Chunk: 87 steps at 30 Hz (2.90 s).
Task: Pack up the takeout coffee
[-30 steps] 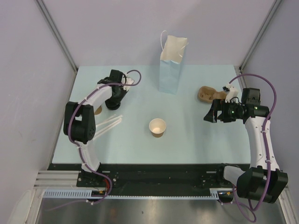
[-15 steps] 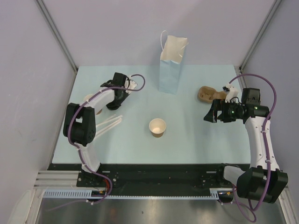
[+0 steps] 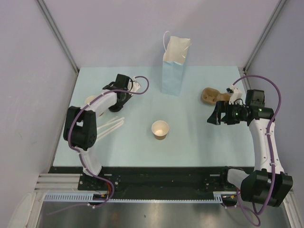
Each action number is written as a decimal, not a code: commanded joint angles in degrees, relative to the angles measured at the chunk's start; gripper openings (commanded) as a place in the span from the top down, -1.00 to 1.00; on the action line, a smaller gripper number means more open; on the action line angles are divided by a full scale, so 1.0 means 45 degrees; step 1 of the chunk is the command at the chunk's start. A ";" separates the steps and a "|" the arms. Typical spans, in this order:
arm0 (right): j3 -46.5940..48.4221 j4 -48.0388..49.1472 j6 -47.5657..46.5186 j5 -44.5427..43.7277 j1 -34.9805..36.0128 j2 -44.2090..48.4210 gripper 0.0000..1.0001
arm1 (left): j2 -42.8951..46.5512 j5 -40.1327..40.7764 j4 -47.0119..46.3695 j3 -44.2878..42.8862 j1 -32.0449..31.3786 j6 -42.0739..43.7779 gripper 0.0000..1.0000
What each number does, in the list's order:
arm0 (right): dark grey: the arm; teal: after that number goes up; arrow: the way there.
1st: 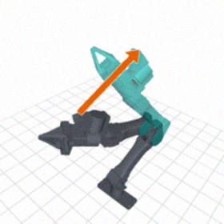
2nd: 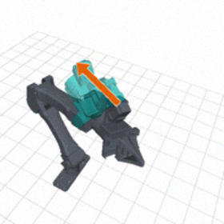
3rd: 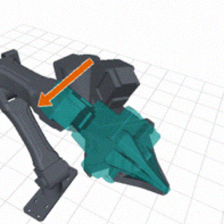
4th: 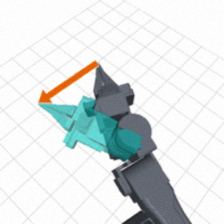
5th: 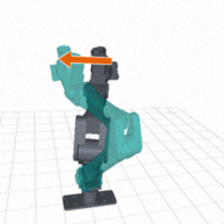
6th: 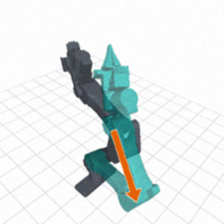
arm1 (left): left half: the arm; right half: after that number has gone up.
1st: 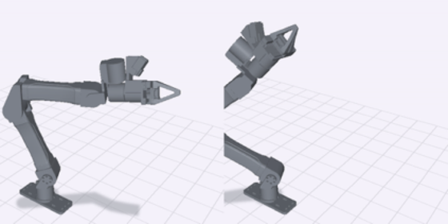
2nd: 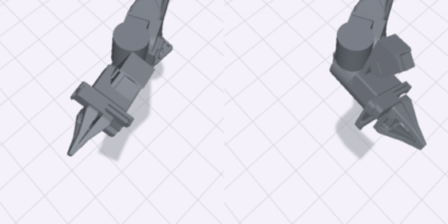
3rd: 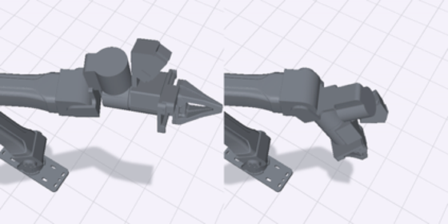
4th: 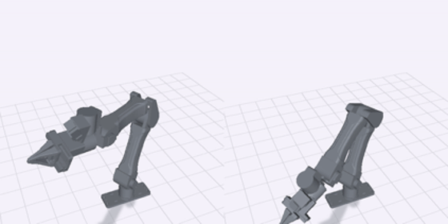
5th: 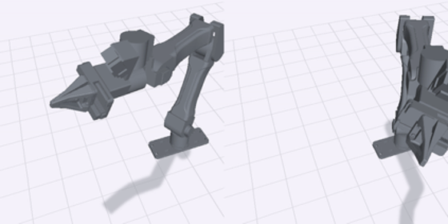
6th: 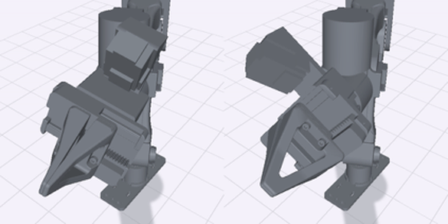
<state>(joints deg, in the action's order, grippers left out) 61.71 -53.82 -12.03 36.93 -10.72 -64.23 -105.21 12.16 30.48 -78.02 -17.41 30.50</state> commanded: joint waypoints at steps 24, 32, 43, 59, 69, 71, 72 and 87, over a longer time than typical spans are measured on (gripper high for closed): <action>-0.0003 0.0281 -0.0002 0.0212 -0.0020 0.0113 -0.99 | -0.0721 -0.3855 0.1957 -0.2643 0.1778 -0.5683 0.11; -0.0003 0.0281 -0.0002 0.0192 -0.0020 0.0073 -0.99 | -0.0936 -0.3446 0.1255 -0.2096 0.1896 -0.7048 0.14; -0.0003 0.0300 0.0018 0.0212 -0.0039 -0.0024 -0.99 | -0.1366 -0.2879 0.0864 -0.2116 0.1896 -0.7481 0.12; -0.0003 0.0300 0.0037 0.0192 -0.0039 -0.0044 -0.99 | -0.1894 -0.2723 0.0747 -0.2389 0.1876 -0.7423 0.21; -0.0003 0.0320 0.0037 0.0192 -0.0040 -0.0064 -0.99 | -0.1952 -0.2723 0.0688 -0.2448 0.1818 -0.7345 0.49; -0.0003 0.0300 0.0018 0.0192 -0.0039 -0.0083 -0.99 | -0.1914 -0.2742 0.0688 -0.2487 0.1818 -0.7344 0.58; -0.0003 0.0300 0.0037 0.0173 -0.0059 -0.0064 -1.00 | -0.1894 -0.2742 0.0707 -0.2487 0.1818 -0.7306 0.68; -0.0003 0.0320 0.0018 0.0251 -0.0020 0.0073 -0.99 | -0.0138 -0.1922 0.0863 -0.2058 0.1603 -0.6488 1.00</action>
<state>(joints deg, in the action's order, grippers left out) 61.71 -53.65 -12.03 36.95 -10.72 -64.51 -111.79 1.78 34.87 -87.50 -9.47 -1.08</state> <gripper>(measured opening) 0.994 0.042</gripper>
